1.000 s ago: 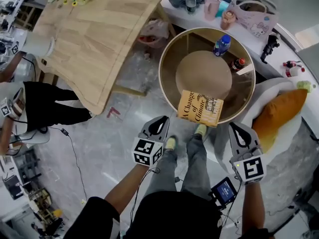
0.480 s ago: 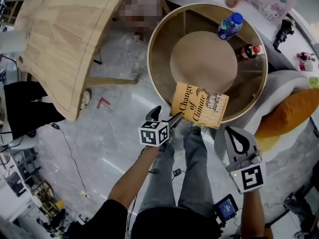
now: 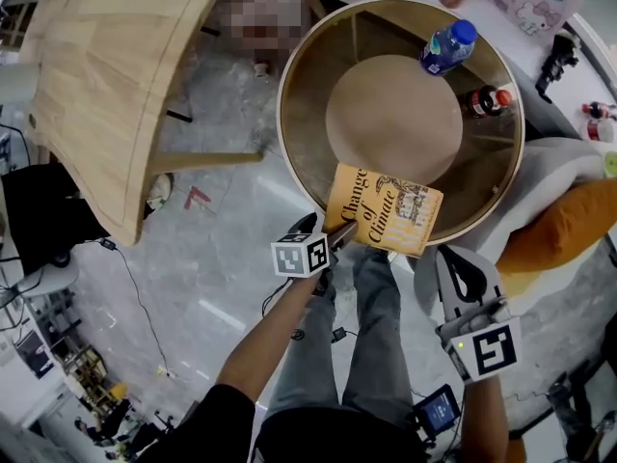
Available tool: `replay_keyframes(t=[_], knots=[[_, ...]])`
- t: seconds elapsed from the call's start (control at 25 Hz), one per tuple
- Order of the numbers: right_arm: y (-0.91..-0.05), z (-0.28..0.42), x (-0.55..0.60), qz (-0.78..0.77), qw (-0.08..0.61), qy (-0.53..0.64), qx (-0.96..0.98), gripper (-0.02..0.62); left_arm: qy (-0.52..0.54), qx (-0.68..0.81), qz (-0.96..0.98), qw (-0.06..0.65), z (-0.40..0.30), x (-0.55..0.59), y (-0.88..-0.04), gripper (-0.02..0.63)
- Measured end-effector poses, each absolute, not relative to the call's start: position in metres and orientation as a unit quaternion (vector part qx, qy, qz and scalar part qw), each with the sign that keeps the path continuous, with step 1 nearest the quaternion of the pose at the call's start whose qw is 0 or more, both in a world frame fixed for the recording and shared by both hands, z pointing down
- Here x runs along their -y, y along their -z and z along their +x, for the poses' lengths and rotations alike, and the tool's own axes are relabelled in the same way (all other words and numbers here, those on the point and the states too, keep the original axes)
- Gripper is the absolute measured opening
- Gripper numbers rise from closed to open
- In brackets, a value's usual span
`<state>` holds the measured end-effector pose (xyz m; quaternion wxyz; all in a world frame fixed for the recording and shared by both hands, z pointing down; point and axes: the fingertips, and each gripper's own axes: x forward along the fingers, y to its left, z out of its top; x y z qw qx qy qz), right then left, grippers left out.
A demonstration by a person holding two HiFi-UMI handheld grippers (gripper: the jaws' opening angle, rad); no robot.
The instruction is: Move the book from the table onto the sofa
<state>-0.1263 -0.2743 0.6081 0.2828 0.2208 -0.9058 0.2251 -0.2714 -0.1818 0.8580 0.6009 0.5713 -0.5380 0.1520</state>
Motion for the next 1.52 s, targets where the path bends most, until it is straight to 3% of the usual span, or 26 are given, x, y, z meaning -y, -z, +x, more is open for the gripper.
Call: replay_keyframes(t=[0.24,0.36,0.4,0.68,1.04,1.24,1.52], knots=[[-0.614,-0.124,0.266,0.208,0.305,-0.227,0.901,0.006,-0.149,0.513,0.584,0.611,-0.272,0.161,-0.856,0.452],[-0.611,-0.128,0.265,0.211,0.283,-0.225,0.908,0.006,-0.11,0.485,0.619,0.607,-0.267,0.158,-0.85,0.341],[-0.612,-0.129,0.264,0.212,0.28,-0.225,0.909,0.006,-0.097,0.478,0.626,0.608,-0.267,0.158,-0.849,0.331],[-0.622,-0.126,0.244,0.196,0.308,-0.235,0.901,0.006,-0.028,0.438,0.632,0.639,-0.258,0.167,-0.857,0.34],[-0.61,-0.125,0.242,0.202,0.298,-0.229,0.904,0.006,-0.01,0.423,0.628,0.653,-0.259,0.153,-0.822,0.248],[-0.588,-0.13,0.241,0.207,0.287,-0.224,0.908,0.006,0.013,0.43,0.641,0.636,-0.263,0.159,-0.776,0.185],[-0.533,-0.122,0.254,0.223,0.239,-0.187,0.927,0.006,-0.049,0.479,0.675,0.559,-0.284,0.2,-0.706,0.156]])
